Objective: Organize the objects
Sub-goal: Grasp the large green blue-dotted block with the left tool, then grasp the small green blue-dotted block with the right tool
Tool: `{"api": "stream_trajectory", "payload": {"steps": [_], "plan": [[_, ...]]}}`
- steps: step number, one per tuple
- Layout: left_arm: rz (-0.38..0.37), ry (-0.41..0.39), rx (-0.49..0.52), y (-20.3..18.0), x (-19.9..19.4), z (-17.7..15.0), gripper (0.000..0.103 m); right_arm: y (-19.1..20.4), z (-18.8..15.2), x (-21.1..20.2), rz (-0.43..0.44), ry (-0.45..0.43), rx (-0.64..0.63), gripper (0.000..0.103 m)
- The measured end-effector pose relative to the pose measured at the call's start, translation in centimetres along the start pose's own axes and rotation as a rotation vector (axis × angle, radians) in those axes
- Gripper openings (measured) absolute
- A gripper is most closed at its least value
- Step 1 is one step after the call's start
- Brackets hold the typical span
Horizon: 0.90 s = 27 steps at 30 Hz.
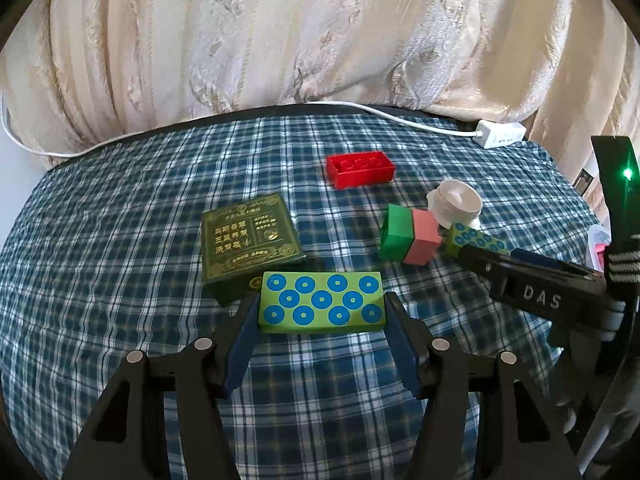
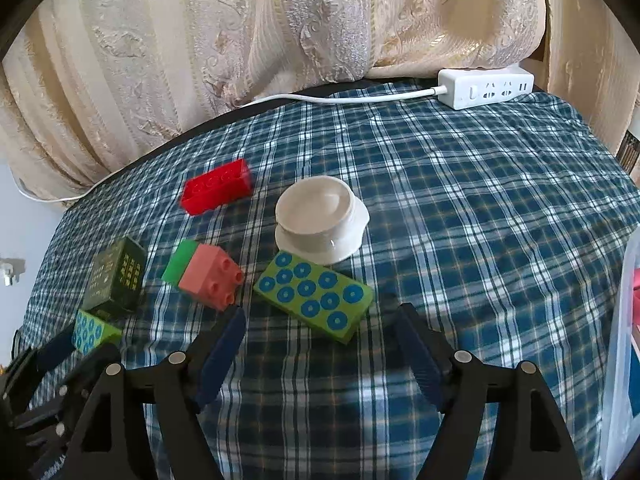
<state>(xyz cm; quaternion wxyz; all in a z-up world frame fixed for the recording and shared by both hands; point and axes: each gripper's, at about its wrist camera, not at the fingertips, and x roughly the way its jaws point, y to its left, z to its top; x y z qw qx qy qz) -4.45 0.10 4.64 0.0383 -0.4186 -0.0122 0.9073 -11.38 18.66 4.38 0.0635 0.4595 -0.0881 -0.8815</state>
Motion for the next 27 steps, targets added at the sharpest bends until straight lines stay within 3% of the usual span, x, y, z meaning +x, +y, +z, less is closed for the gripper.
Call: {"api": "stream_trajectory", "payload": {"steps": [14, 17, 19, 27], "plan": [[-0.005, 0.019, -0.011, 0.3, 0.5, -0.4, 0.061, 2.0, 0.8, 1.9, -0.112, -0.028, -0.102, 0.083], [-0.008, 0.019, -0.011, 0.2, 0.5, -0.3, 0.061, 2.4, 0.5, 2.0, -0.159, -0.035, -0.147, 0.075], [-0.011, 0.018, -0.009, 0.1, 0.5, -0.3, 0.061, 2.4, 0.4, 1.9, -0.151, -0.035, -0.156, 0.069], [-0.025, 0.010, -0.001, -0.3, 0.1, -0.2, 0.061, 1.6, -0.7, 0.7, -0.120, -0.028, -0.162, 0.069]]}}
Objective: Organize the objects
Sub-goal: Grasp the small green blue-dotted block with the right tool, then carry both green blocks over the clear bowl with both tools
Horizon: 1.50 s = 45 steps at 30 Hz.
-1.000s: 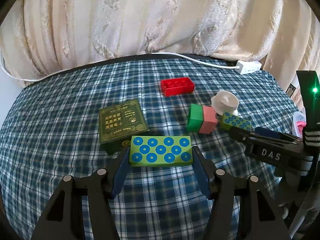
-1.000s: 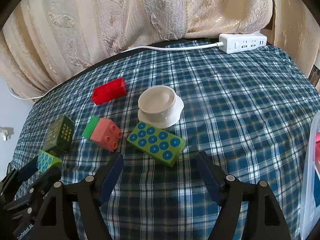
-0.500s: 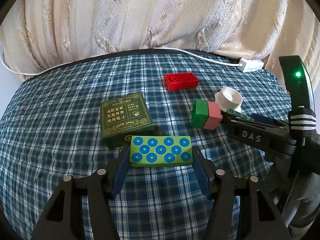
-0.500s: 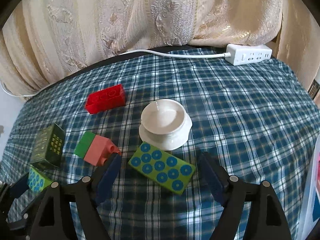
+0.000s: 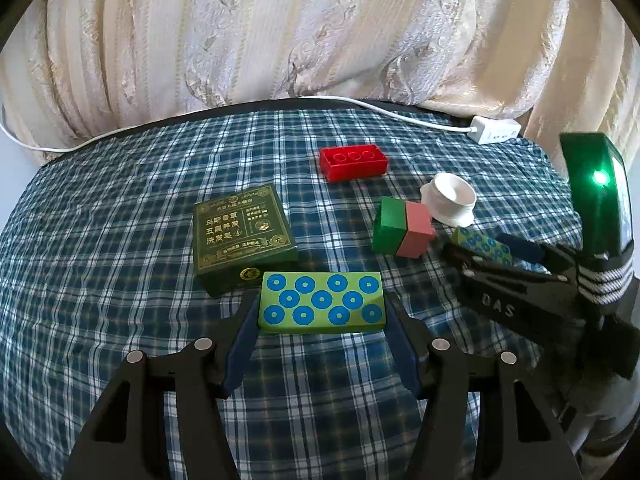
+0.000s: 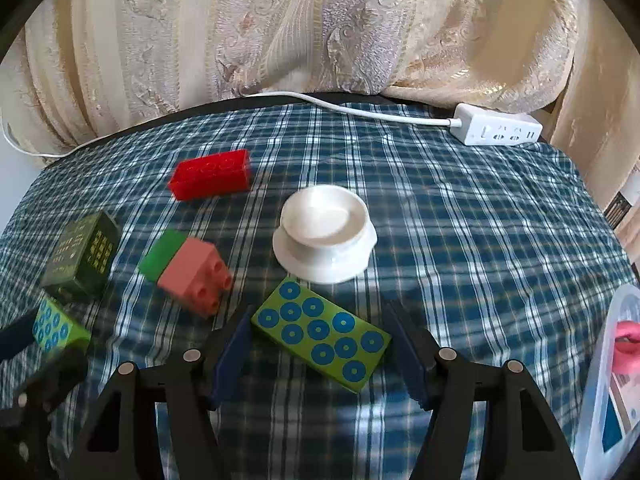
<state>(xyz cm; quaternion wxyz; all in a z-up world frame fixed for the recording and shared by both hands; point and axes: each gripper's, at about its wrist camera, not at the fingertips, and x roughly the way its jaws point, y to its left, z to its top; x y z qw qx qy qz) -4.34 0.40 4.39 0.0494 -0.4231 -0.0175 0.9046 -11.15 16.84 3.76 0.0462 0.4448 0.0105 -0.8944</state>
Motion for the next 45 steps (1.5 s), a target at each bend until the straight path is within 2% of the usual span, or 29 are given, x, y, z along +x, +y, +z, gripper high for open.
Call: {"api": "stream_trajectory", "payload": {"steps": [23, 45], "plan": [[-0.036, -0.029, 0.069, -2.4, -1.0, -0.6, 0.061, -3.5, -4.5, -7.8, 0.055, -0.087, 0.133, 0.069], [-0.085, -0.037, 0.170, -8.3, -2.6, -1.2, 0.061, -12.8, -8.6, -14.4, -0.039, -0.218, 0.318, 0.069]]}}
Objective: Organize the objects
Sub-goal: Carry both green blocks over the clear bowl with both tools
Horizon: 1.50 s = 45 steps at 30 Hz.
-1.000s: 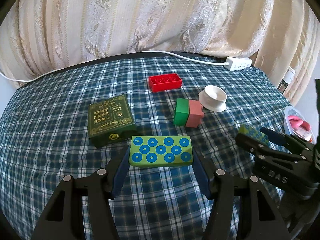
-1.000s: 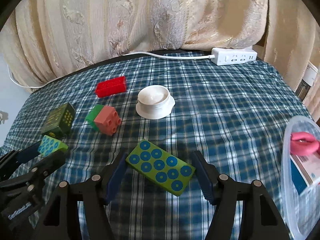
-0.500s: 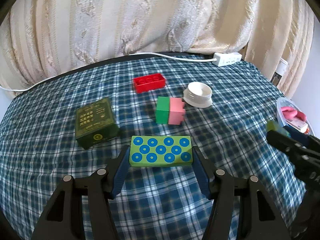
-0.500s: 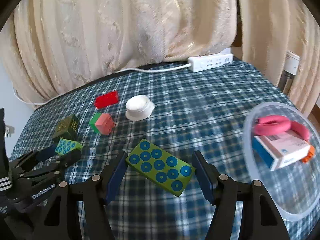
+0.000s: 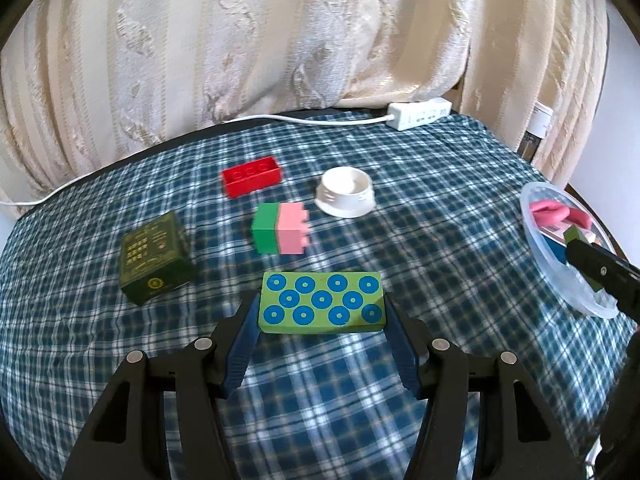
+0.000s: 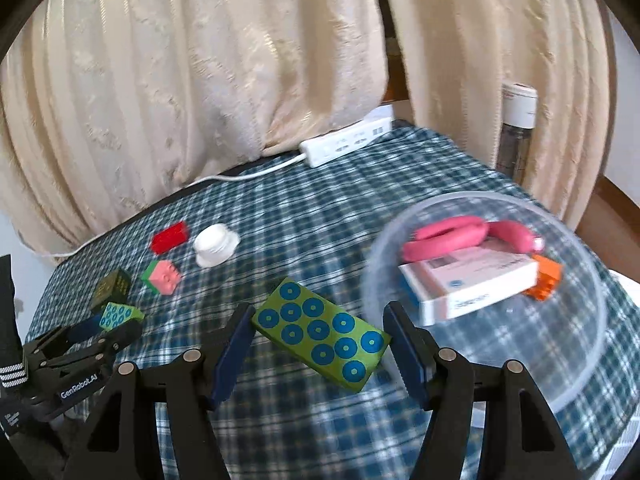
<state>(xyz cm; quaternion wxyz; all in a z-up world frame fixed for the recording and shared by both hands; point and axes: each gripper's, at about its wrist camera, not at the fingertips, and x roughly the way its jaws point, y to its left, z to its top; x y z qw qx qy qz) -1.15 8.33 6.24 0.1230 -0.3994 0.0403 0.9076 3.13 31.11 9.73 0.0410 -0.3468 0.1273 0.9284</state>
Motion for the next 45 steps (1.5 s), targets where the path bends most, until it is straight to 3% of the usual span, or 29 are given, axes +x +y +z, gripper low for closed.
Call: {"api": "stream_trajectory", "payload": {"steps": [13, 22, 45], "plan": [[-0.052, -0.001, 0.054, -4.8, -0.7, 0.5, 0.061, -7.5, 0.2, -2.0, -0.099, -0.054, 0.090, 0.069], [-0.075, 0.006, 0.089, -8.1, -0.5, 0.6, 0.061, -11.4, -0.4, -1.0, -0.143, -0.029, 0.119, 0.069], [-0.112, 0.013, 0.170, -13.6, -0.2, 1.7, 0.061, -13.8, -0.5, -0.6, -0.100, -0.033, 0.128, 0.070]]}}
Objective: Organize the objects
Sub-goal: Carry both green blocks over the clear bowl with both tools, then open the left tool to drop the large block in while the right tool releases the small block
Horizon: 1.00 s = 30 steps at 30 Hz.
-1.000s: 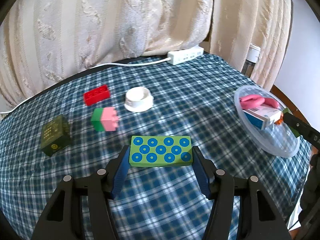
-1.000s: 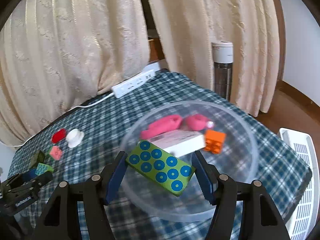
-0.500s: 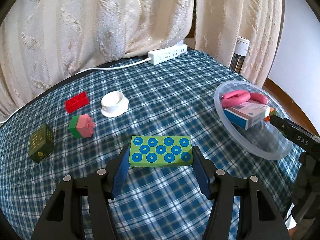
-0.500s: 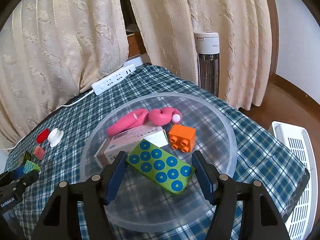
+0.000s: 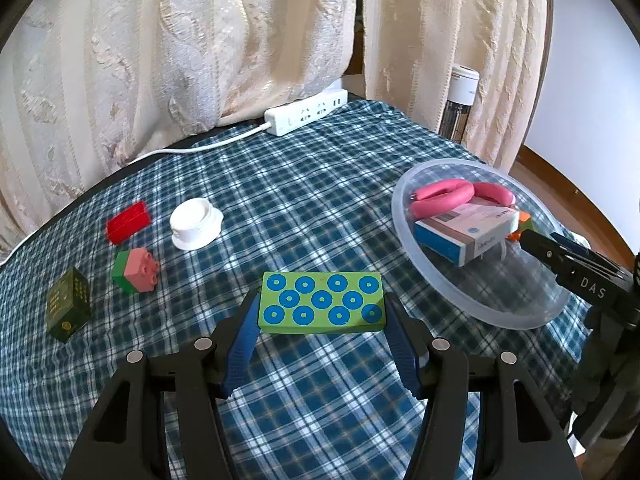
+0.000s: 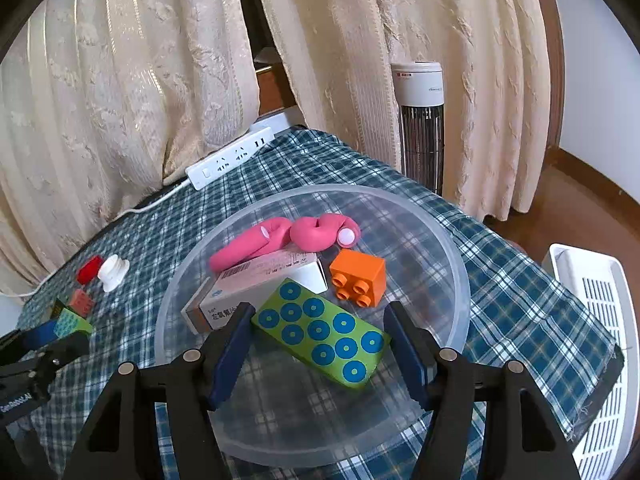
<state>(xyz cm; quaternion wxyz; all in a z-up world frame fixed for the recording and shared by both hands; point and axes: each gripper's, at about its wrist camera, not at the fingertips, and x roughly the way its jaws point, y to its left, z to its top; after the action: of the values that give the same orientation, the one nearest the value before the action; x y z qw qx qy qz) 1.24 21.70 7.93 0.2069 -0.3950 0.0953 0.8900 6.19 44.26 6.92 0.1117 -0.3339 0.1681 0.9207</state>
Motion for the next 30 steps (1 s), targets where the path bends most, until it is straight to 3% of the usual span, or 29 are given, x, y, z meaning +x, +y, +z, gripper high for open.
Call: {"api": "stream_trajectory", "payload": {"steps": [10, 30], "plan": [[-0.037, 0.002, 0.044, -2.6, 0.1, 0.4, 0.061, -1.3, 0.2, -1.3, 0.012, -0.039, 0.039, 0.075], [-0.247, 0.046, 0.162, -10.2, 2.6, 1.8, 0.061, -3.5, 0.7, -2.8, 0.018, -0.080, 0.097, 0.075]]}}
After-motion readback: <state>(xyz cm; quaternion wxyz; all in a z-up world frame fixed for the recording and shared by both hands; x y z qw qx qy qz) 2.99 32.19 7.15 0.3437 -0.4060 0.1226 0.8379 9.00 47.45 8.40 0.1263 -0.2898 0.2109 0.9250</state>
